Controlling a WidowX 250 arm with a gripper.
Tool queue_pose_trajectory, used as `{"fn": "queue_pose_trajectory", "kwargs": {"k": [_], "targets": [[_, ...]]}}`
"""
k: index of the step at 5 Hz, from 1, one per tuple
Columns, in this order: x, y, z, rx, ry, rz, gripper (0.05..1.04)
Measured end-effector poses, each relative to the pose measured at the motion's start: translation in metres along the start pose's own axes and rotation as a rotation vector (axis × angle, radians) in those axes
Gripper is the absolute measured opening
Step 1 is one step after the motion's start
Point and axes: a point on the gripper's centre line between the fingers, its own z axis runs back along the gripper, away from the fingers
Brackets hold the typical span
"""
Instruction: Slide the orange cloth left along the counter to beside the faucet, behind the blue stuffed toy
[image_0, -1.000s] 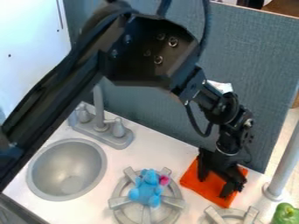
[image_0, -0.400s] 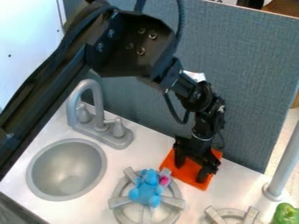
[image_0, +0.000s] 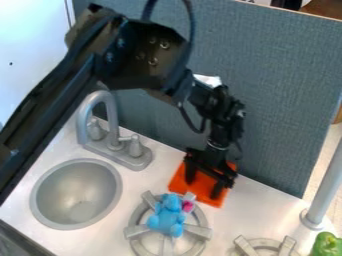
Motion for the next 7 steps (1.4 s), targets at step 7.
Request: {"fn": "queue_pose_trajectory", "kwargs": {"k": [7], "targets": [[-0.090,0.034,0.084,-0.139,-0.209,-0.090,1.000]]}}
